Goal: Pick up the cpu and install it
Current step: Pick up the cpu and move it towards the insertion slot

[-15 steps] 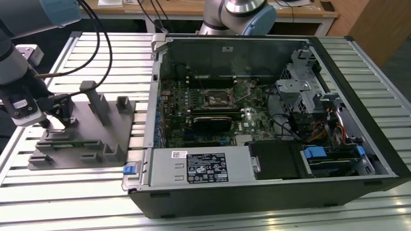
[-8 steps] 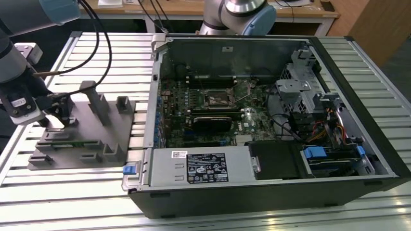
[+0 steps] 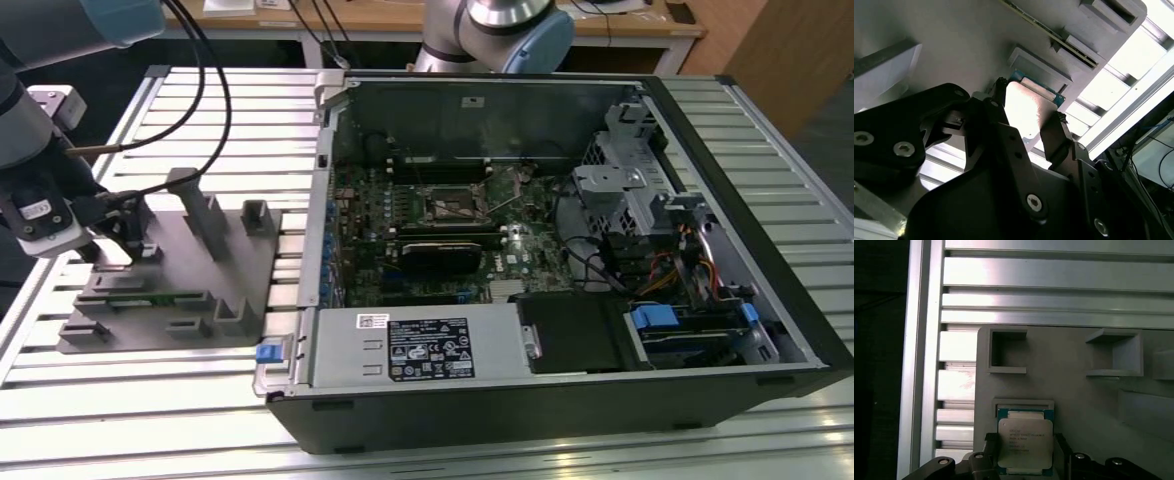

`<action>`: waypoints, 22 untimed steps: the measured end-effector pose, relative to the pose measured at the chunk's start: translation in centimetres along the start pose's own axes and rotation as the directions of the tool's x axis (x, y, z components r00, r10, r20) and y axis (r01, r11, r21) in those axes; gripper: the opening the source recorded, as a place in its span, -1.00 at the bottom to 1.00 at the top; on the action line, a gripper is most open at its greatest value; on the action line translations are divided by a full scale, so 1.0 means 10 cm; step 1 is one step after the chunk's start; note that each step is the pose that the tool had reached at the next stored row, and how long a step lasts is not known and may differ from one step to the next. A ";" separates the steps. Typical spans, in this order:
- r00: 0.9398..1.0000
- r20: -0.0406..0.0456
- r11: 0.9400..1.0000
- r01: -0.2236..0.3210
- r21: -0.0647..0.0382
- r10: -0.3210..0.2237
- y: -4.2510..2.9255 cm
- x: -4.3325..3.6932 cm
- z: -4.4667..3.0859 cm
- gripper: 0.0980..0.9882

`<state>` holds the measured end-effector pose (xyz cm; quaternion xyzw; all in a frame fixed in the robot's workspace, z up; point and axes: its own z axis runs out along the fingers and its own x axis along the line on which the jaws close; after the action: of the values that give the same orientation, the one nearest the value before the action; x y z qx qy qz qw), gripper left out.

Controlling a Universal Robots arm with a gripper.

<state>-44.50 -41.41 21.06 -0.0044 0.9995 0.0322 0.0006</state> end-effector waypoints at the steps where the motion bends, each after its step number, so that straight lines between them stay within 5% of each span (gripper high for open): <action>1: 1.000 0.000 1.000 0.000 0.000 0.000 0.000 0.000 -0.002 -0.03; 22: 1.000 0.000 1.000 0.000 0.000 0.000 0.008 0.000 -0.077 -0.03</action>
<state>-44.50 -41.38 21.83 -0.0044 0.9995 0.0322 0.0006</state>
